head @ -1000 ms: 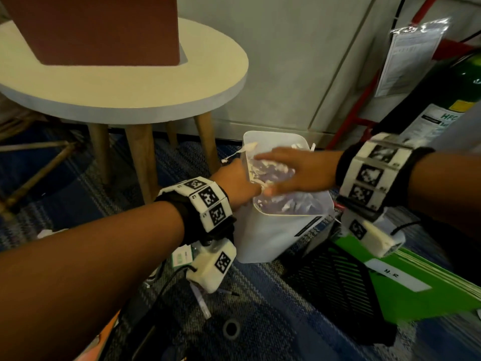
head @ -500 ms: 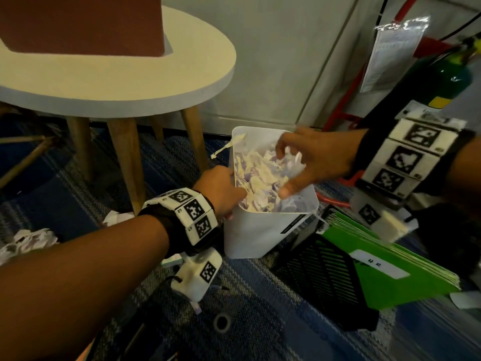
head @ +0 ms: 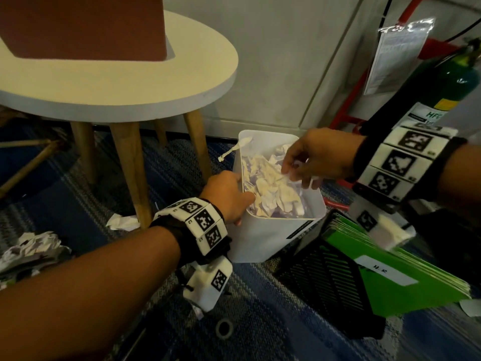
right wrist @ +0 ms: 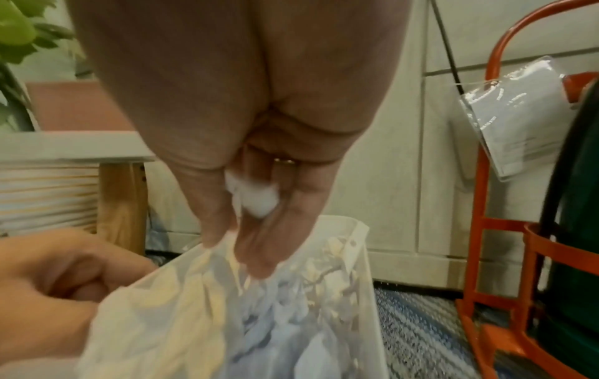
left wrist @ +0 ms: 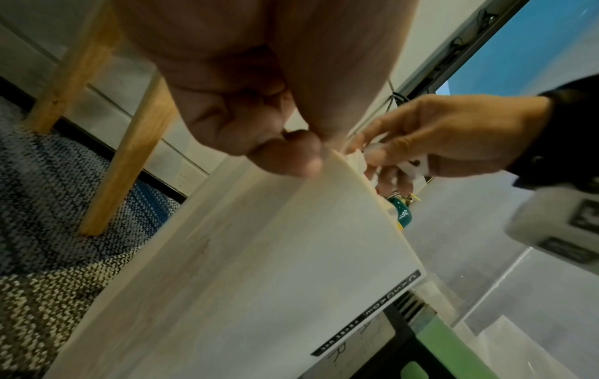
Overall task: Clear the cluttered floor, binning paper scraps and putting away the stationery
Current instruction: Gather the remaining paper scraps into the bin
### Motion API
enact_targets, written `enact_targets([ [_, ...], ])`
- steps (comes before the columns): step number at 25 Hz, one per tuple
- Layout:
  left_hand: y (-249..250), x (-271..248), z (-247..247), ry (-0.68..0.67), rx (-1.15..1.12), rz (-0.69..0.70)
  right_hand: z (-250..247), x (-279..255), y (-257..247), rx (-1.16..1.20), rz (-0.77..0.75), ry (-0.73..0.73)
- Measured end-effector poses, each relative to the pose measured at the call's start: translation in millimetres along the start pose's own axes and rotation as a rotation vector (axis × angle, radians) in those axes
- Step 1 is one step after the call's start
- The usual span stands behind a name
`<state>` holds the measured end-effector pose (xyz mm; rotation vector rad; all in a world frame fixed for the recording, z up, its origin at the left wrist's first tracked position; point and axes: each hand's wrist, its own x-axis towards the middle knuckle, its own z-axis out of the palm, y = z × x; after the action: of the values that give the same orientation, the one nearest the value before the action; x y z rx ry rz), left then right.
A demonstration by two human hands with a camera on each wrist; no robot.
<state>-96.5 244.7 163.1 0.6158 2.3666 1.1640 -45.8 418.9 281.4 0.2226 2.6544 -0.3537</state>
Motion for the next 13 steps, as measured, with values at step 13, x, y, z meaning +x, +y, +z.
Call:
enact_targets([
  [13,-11.2,-22.5,5.0,0.019,0.024,0.062,85.5,68.4,-14.0,-0.374,0.094,0.086],
])
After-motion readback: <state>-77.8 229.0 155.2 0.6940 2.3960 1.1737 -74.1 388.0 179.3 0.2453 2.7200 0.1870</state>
